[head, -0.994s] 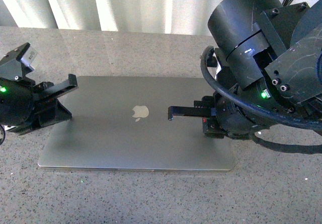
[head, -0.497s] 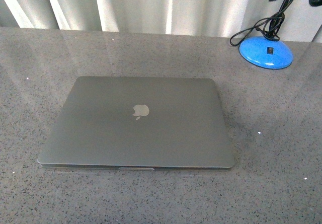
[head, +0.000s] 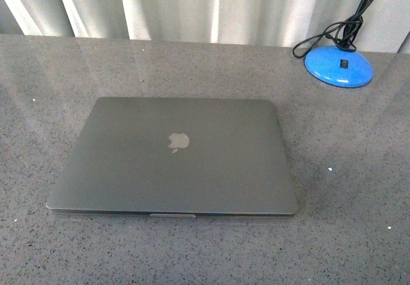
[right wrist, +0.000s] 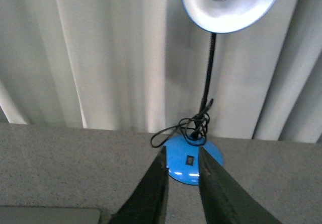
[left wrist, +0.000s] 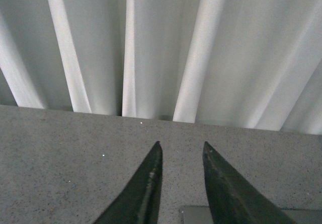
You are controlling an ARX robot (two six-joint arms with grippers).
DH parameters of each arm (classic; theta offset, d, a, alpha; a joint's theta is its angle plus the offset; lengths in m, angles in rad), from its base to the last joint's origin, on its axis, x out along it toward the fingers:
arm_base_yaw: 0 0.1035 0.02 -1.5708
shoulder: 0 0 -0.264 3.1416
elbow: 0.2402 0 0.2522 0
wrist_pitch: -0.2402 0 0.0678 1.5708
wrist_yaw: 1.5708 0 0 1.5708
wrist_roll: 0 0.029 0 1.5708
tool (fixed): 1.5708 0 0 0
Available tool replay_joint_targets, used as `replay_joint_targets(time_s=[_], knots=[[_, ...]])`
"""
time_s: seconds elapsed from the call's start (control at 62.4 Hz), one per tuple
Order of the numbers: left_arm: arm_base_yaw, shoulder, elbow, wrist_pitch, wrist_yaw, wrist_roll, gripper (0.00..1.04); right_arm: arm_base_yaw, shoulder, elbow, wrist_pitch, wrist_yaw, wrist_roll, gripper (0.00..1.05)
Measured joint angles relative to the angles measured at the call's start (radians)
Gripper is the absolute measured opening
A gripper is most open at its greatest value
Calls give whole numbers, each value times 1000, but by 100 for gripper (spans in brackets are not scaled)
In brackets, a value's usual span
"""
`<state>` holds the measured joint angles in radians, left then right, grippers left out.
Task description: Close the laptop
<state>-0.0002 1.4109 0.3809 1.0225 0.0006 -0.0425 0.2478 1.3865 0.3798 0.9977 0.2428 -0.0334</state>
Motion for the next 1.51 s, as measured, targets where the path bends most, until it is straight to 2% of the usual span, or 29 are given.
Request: replay_joint_targets(time_s=[0.064, 0.112, 0.353, 0.449, 0.513, 0.593, 0.641, 0.705, 1.122, 1.506], knots=[[0, -51, -48, 2, 0, 15, 10, -28, -53, -54, 0, -23, 10, 4], [0, -83, -80, 1, 0, 20, 4, -43, -86, -88, -2, -43, 14, 1], [0, -256, -212, -46, -1, 32, 4, -110, -267, -216, -54, -111, 17, 1], [0, -274, -268, -3, 0, 34, 4, -134, -324, -263, -60, -133, 20, 1], [0, -313, -296, -32, -1, 34, 4, -145, -337, -293, -37, -142, 20, 1], [0, -383, -314, -78, -1, 34, 4, -158, -385, -321, -77, -159, 20, 1], [0, -441, -327, -120, -1, 34, 4, -208, -455, -335, -128, -231, 20, 1], [0, -507, -340, -172, 0, 34, 4, -240, -524, -346, -181, -236, 22, 1], [0, -831, -362, -452, -1, 35, 4, -245, -839, -359, -459, -241, 23, 1], [0, -1046, -362, -655, -1, 35, 4, -245, -1044, -360, -652, -241, 23, 1]])
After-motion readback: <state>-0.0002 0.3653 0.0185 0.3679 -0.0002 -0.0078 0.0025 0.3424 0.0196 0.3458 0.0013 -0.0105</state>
